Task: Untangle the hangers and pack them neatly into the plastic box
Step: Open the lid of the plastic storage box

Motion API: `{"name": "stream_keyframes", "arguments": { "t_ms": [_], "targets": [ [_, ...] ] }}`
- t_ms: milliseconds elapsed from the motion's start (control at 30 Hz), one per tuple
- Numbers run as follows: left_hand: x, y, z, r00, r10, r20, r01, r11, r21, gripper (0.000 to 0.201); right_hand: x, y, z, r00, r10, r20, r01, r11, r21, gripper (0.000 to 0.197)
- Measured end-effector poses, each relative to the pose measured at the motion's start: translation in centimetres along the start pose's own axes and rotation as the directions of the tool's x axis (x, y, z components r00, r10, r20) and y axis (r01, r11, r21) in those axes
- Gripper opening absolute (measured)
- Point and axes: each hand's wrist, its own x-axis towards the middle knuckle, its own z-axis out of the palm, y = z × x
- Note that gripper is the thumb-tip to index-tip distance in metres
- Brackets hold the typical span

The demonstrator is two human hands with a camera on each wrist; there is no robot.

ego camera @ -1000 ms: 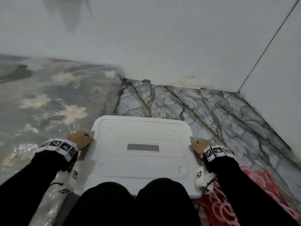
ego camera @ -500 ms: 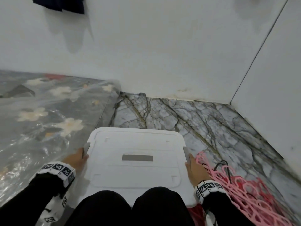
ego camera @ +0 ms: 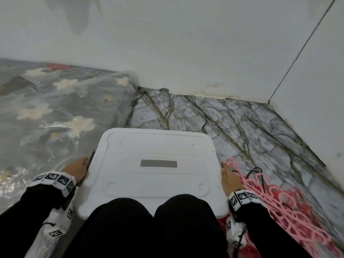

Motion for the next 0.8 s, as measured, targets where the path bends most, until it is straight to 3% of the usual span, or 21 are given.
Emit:
{"name": "stream_keyframes", "arguments": {
  "t_ms": [133,300,367,433,467,533,667,800],
  "targets": [
    [0.0,-0.7,-0.1,0.996,-0.089,0.006,0.089,0.996,0.004,0.03,0.5,0.1,-0.9,0.991,0.097,0.094,-0.084,0.988,-0.132,0.04],
    [-0.5,-0.3,-2.7,0.988,-0.148,-0.054,0.148,0.989,0.002,0.023,0.0,-0.7,-3.2,0.985,0.167,0.036,-0.149,0.944,-0.294,0.043],
    [-0.8,0.0,-3.6,0.982,-0.188,0.031,0.189,0.981,-0.035,0.024,-0.6,-1.7,-4.4,0.981,0.175,0.082,-0.133,0.92,-0.368,0.042],
    [-1.7,0.4,-3.9,0.946,-0.253,0.203,0.271,0.96,-0.068,0.03,-1.5,-2.8,-5.1,0.962,0.205,0.181,-0.122,0.914,-0.388,0.037],
    [-2.2,0.7,-3.8,0.915,-0.273,0.296,0.305,0.95,-0.066,0.034,-1.8,-3.3,-5.3,0.946,0.206,0.25,-0.105,0.925,-0.366,0.033],
    [-3.1,1.4,-3.6,0.881,-0.276,0.384,0.315,0.948,-0.042,0.039,-2.9,-4.0,-5.6,0.916,0.211,0.341,-0.099,0.943,-0.317,0.043],
    [-4.5,2.8,-4.2,0.914,-0.243,0.325,0.263,0.965,-0.018,0.036,-4.2,-5.1,-6.4,0.908,0.22,0.357,-0.121,0.953,-0.279,0.04],
    [-4.8,4.1,-6.3,0.937,-0.181,0.3,0.223,0.968,-0.113,0.038,-3.6,-6.0,-8.2,0.95,0.179,0.256,-0.17,0.984,-0.058,0.031]
  ]
}}
